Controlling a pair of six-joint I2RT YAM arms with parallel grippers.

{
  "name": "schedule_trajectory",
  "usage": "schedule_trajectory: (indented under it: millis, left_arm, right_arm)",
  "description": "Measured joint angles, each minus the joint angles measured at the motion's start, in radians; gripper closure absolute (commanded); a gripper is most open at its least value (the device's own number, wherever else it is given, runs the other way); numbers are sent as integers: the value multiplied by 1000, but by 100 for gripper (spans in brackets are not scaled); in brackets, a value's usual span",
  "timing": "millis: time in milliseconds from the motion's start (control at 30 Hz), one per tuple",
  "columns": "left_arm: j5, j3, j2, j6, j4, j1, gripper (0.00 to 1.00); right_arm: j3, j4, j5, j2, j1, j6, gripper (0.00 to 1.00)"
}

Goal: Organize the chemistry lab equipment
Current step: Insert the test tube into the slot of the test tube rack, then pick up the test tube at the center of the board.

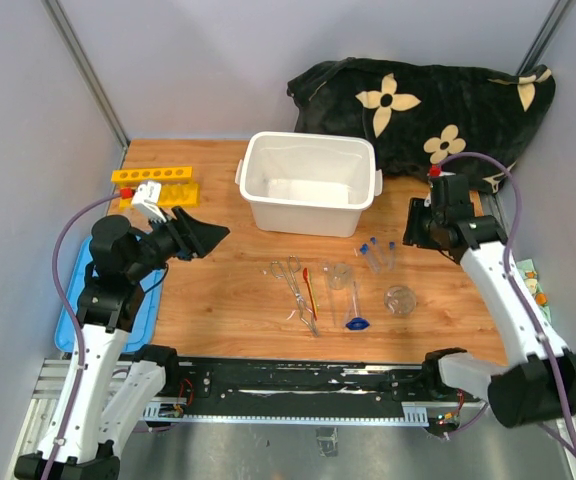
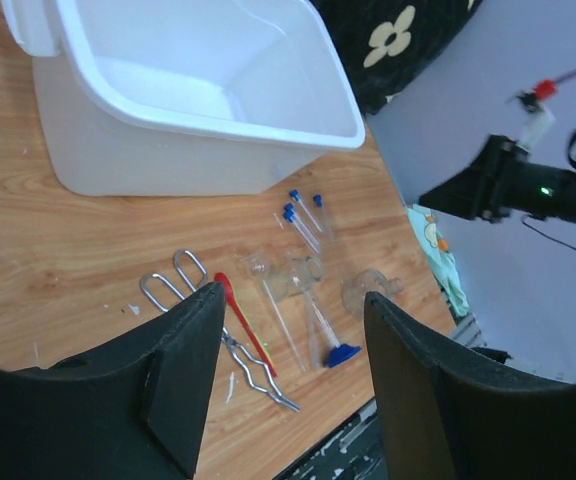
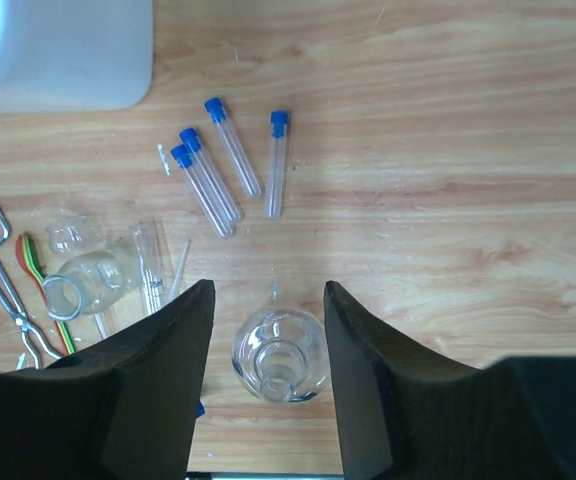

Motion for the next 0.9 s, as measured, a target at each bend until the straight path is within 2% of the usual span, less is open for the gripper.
schedule_trajectory:
  millis: [200,433,700,900]
  left_arm:
    - [60,2,-6,27,-40,0,37]
    - [62,27,28,61,-87,0,38]
    - [60,71,104,87,-109,0,39]
    - [57,71,122,86,-116,0,39]
  right_arm:
    - [1,48,-136,277,-52,-21,55]
    - [38,93,-167,495,-62,-35,56]
    - [45,165,-175,549,-131,-31,62]
    - [-71,255,-181,507,-133,-9,64]
